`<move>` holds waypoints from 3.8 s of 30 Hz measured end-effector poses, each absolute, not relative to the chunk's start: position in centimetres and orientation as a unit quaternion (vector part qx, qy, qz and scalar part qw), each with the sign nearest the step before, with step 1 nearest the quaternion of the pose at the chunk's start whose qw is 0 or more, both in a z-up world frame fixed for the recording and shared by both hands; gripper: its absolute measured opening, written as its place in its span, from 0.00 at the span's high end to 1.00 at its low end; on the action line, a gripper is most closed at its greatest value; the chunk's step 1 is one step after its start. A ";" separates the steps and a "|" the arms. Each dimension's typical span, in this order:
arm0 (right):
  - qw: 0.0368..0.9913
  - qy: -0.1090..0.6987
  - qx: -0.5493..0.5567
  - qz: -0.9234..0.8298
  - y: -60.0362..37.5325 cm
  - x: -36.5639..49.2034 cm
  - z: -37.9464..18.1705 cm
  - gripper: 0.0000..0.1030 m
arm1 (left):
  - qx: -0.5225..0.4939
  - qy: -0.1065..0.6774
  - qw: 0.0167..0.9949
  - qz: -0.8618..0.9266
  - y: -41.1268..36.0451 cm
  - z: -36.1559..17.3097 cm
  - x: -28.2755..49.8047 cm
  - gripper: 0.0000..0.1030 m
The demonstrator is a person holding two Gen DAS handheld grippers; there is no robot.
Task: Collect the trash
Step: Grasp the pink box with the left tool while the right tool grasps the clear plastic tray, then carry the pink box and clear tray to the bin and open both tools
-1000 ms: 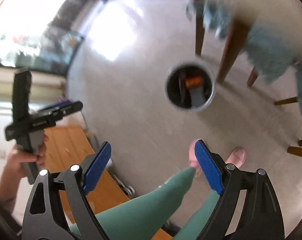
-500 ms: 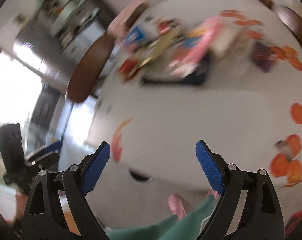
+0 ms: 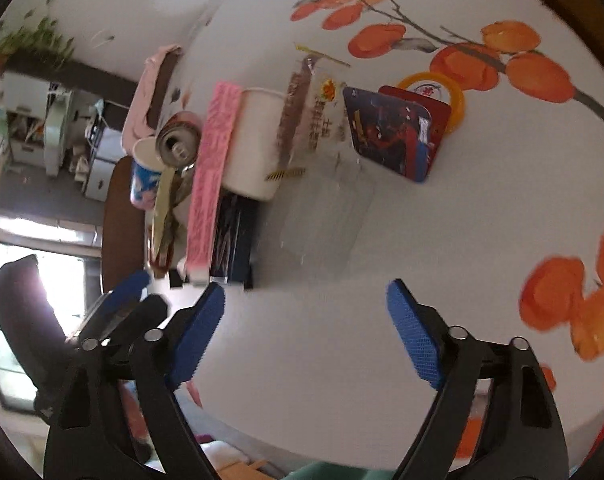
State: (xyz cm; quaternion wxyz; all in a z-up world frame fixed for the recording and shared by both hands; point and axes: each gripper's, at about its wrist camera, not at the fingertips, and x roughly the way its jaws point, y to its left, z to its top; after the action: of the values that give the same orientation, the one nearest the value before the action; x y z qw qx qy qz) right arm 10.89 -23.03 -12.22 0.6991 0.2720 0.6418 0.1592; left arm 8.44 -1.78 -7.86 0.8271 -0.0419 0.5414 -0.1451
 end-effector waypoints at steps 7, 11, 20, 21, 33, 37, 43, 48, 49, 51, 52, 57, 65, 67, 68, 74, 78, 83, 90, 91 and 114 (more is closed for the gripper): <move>0.671 0.665 0.296 0.139 -22.7 14.4 -15.1 0.43 | -0.041 0.559 0.813 -0.154 -2.7 -10.2 12.6 0.09; 0.666 0.671 0.302 0.124 -22.6 14.8 -16.1 0.52 | -0.042 0.575 0.801 -0.159 -2.9 -11.7 13.9 0.20; 0.667 0.658 0.329 0.121 -23.5 14.0 -16.4 0.70 | -0.006 0.565 0.811 -0.148 -3.0 -11.5 14.3 0.66; 0.666 0.657 0.331 0.123 -23.7 13.9 -16.2 0.73 | 0.003 0.565 0.812 -0.149 -3.3 -11.3 14.2 0.71; 0.673 0.641 0.342 0.138 -25.4 12.1 -14.1 0.97 | -0.005 0.545 0.824 -0.157 -3.1 -8.7 12.6 0.87; 0.677 0.631 0.349 0.147 -25.9 11.2 -12.7 0.97 | -0.011 0.538 0.828 -0.161 -3.0 -7.8 11.4 0.88; 0.690 0.612 0.355 0.154 -26.4 9.7 -10.3 0.97 | -0.020 0.516 0.841 -0.162 -2.3 -5.7 9.4 0.88; 0.698 0.593 0.367 0.164 -26.5 8.2 -7.9 0.97 | -0.025 0.492 0.854 -0.167 -1.2 -3.2 7.1 0.88; 0.700 0.589 0.365 0.171 -26.2 7.9 -7.2 0.97 | -0.028 0.486 0.858 -0.166 -0.7 -2.6 6.5 0.88; 0.705 0.585 0.358 0.184 -25.4 7.4 -6.1 0.97 | -0.033 0.475 0.864 -0.165 0.3 -1.5 5.3 0.88; 0.707 0.581 0.353 0.193 -24.6 7.1 -5.3 0.97 | -0.035 0.470 0.867 -0.162 0.9 -1.0 4.6 0.88; 0.702 0.584 0.321 0.249 -19.2 5.5 -2.7 0.97 | -0.068 0.444 0.884 -0.128 6.4 1.8 -0.4 0.88; 0.640 0.628 0.265 0.354 -5.2 -0.3 -2.5 0.97 | -0.126 0.438 0.890 -0.027 17.6 2.7 -12.9 0.88; 0.615 0.646 0.249 0.377 -1.3 -2.7 -3.3 0.97 | -0.134 0.448 0.884 0.004 20.1 2.0 -16.8 0.88; 0.601 0.656 0.241 0.388 0.7 -4.1 -3.9 0.97 | -0.139 0.452 0.881 0.017 21.1 1.5 -18.5 0.88; 0.531 0.710 0.205 0.415 8.7 -12.2 -7.5 0.97 | -0.185 0.506 0.837 0.094 26.8 -3.2 -29.4 0.88; 0.486 0.749 0.177 0.414 12.4 -17.3 -10.9 0.98 | -0.244 0.546 0.790 0.133 29.4 -8.4 -35.6 0.88; 0.442 0.803 0.140 0.376 15.1 -23.1 -17.3 0.98 | -0.306 0.583 0.741 0.136 30.5 -15.5 -38.8 0.88; 0.457 0.835 0.143 0.270 15.0 -25.0 -30.2 0.98 | -0.343 0.621 0.697 0.103 32.8 -27.8 -37.1 0.88; 0.460 0.838 0.150 0.254 15.3 -24.4 -32.2 0.98 | -0.334 0.629 0.695 0.101 33.3 -29.9 -36.2 0.88; 0.496 0.825 0.241 0.125 18.6 -16.1 -53.2 0.51 | -0.309 0.694 0.647 0.066 37.7 -53.8 -23.4 0.55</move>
State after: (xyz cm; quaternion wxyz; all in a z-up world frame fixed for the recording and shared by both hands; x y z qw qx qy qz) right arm -16.13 18.61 -53.23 0.4964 0.2407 0.8247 0.1247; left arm -23.39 37.72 -53.77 0.6473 -0.3089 0.6938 0.0655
